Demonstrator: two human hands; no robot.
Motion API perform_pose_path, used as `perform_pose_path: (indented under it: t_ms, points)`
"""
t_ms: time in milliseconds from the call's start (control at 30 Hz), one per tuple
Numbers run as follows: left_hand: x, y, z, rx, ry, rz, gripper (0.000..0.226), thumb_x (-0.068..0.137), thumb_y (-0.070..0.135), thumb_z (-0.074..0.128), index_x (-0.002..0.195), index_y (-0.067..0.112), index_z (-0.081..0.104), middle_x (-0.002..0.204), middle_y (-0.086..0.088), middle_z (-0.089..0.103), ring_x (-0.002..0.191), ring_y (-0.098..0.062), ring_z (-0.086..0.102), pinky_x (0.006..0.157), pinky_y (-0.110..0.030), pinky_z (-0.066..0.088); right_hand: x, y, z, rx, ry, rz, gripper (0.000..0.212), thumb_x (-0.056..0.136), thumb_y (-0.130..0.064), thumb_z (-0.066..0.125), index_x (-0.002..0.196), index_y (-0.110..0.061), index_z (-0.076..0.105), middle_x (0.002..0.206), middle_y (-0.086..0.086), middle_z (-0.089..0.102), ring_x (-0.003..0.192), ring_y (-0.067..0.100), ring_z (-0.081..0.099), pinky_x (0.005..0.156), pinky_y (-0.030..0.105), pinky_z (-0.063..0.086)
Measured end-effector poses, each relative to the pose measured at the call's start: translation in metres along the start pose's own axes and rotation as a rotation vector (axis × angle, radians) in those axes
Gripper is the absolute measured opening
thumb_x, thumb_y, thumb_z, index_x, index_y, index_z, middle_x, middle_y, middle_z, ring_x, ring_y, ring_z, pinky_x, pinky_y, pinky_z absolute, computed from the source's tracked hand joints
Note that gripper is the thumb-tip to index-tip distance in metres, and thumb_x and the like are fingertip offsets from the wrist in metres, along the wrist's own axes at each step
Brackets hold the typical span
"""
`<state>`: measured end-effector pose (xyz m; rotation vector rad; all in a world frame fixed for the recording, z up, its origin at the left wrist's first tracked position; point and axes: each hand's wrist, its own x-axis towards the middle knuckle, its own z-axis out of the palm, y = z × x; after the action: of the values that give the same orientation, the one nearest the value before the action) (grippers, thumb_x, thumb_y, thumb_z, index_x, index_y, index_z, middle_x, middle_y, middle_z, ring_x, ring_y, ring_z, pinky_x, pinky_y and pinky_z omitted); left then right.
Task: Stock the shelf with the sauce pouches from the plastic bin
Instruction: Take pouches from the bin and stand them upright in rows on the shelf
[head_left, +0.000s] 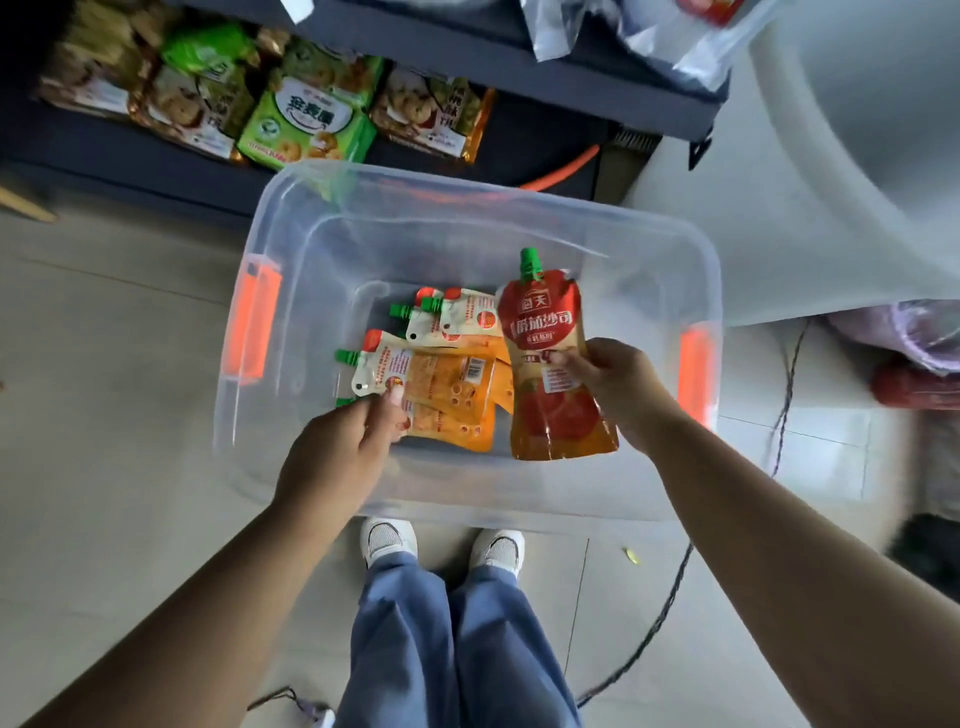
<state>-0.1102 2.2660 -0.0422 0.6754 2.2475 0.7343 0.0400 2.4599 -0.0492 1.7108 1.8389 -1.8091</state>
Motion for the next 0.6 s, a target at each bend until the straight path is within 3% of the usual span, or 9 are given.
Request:
perform_pose_path:
  t_ms: [67, 133, 233, 333, 400, 500, 600]
  points:
    - [0.013, 0.015, 0.009, -0.09, -0.039, -0.044, 0.041, 0.082, 0.057, 0.031, 0.066, 0.029, 0.058, 0.07, 0.01, 0.063, 0.08, -0.021, 0.062, 0.077, -0.029, 0.045, -0.016, -0.011, -0.023, 0.243, 0.058, -0.021, 0.016, 0.084, -0.015, 0.064, 0.096, -0.005, 0.066, 0.076, 0.003, 0.068, 0.068, 0.018, 0.064, 0.058, 0.02, 0.055]
    - [0.033, 0.029, 0.03, -0.148, -0.083, -0.084, 0.038, 0.092, 0.05, 0.037, 0.069, 0.027, 0.057, 0.071, 0.007, 0.062, 0.079, -0.021, 0.06, 0.076, -0.029, 0.044, -0.028, -0.016, -0.045, 0.318, 0.073, -0.072, 0.013, 0.083, -0.013, 0.064, 0.095, -0.017, 0.068, 0.076, -0.005, 0.072, 0.07, 0.014, 0.069, 0.066, 0.025, 0.058]
    - [0.066, 0.043, 0.073, -0.268, -0.122, -0.212, 0.046, 0.095, 0.045, 0.031, 0.084, 0.013, 0.062, 0.076, -0.002, 0.063, 0.085, -0.025, 0.062, 0.079, -0.033, 0.046, -0.038, -0.016, -0.069, 0.332, 0.096, -0.121, 0.011, 0.084, -0.018, 0.063, 0.088, -0.027, 0.069, 0.08, -0.006, 0.074, 0.078, 0.017, 0.07, 0.073, 0.033, 0.057]
    - [0.095, 0.046, 0.112, -0.431, -0.161, -0.455, 0.056, 0.095, 0.05, 0.029, 0.107, 0.004, 0.059, 0.075, -0.002, 0.059, 0.07, -0.016, 0.055, 0.063, -0.027, 0.043, -0.042, -0.01, -0.081, 0.4, 0.139, -0.143, 0.01, 0.083, -0.019, 0.063, 0.087, -0.025, 0.069, 0.081, -0.004, 0.075, 0.078, 0.017, 0.071, 0.075, 0.037, 0.057]
    - [0.112, 0.043, 0.131, -0.536, -0.188, -0.58, 0.054, 0.094, 0.051, 0.03, 0.112, 0.005, 0.053, 0.077, -0.002, 0.057, 0.069, -0.014, 0.053, 0.062, -0.025, 0.043, -0.042, -0.004, -0.087, 0.414, 0.16, -0.15, 0.01, 0.081, -0.023, 0.064, 0.089, -0.026, 0.069, 0.085, -0.003, 0.075, 0.08, 0.018, 0.071, 0.077, 0.039, 0.056]
    - [0.127, 0.038, 0.143, -0.83, -0.142, -0.721, 0.043, 0.094, 0.047, 0.036, 0.1, 0.007, 0.052, 0.081, -0.004, 0.057, 0.071, -0.015, 0.056, 0.065, -0.025, 0.048, -0.041, 0.004, -0.093, 0.432, 0.178, -0.142, 0.018, 0.08, -0.028, 0.065, 0.096, -0.024, 0.069, 0.095, 0.001, 0.074, 0.088, 0.024, 0.07, 0.085, 0.046, 0.054]
    - [0.127, 0.038, 0.145, -0.891, 0.028, -0.675, 0.03, 0.095, 0.034, 0.043, 0.083, 0.009, 0.055, 0.077, -0.002, 0.057, 0.068, -0.01, 0.057, 0.061, -0.019, 0.048, -0.043, 0.012, -0.099, 0.464, 0.201, -0.135, 0.026, 0.075, -0.031, 0.065, 0.1, -0.023, 0.068, 0.097, 0.003, 0.073, 0.09, 0.025, 0.07, 0.085, 0.048, 0.054]
